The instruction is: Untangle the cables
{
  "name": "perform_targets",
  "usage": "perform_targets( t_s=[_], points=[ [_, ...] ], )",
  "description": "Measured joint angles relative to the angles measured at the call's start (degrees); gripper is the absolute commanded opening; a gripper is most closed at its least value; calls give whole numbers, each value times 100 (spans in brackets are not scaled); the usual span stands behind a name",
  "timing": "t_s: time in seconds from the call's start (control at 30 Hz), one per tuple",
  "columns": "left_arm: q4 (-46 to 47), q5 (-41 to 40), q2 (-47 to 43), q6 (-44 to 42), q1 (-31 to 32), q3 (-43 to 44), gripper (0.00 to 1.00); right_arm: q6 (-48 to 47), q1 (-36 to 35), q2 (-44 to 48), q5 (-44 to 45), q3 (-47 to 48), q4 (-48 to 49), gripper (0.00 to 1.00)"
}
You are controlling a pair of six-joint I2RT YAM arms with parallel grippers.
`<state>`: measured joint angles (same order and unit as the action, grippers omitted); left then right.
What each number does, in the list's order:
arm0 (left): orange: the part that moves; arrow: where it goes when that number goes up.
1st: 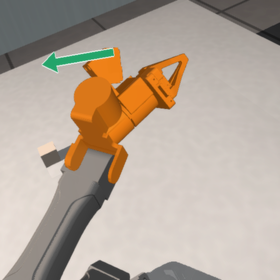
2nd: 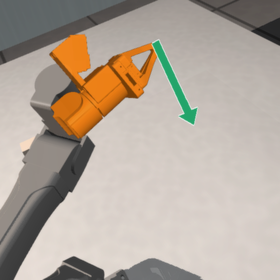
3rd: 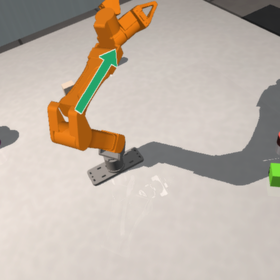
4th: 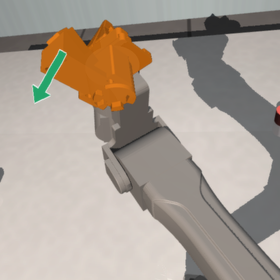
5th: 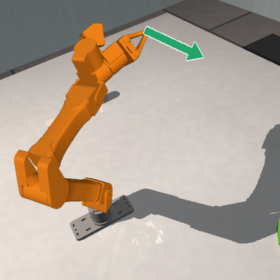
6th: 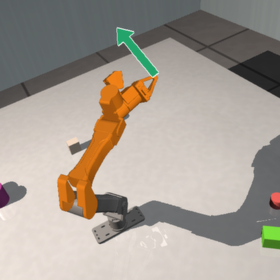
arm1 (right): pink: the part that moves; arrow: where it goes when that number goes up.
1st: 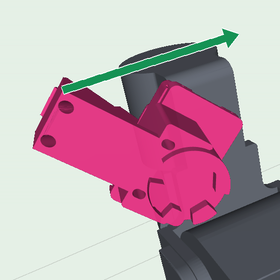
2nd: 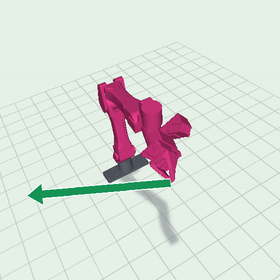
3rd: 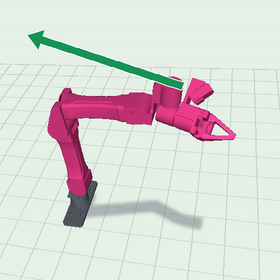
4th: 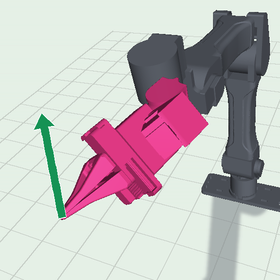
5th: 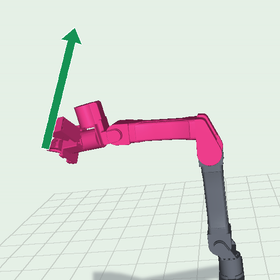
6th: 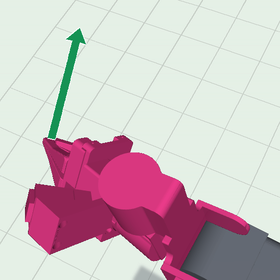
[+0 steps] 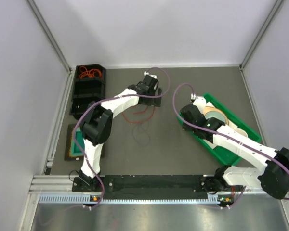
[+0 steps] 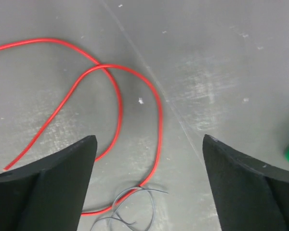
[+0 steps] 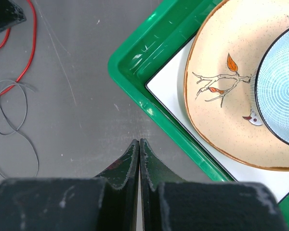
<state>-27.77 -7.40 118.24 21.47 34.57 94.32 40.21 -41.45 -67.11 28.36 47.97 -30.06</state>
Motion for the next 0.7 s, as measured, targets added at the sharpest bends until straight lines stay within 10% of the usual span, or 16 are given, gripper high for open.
perform_targets(
  t_s=[0.5, 0.7],
  points=[
    [-96, -415, 645, -254, 129, 90, 90, 2, 0, -2, -125, 0, 0, 0],
    [-125, -514, 730, -293, 129, 221, 57, 2, 0, -7, -168, 0, 0, 0]
  ],
)
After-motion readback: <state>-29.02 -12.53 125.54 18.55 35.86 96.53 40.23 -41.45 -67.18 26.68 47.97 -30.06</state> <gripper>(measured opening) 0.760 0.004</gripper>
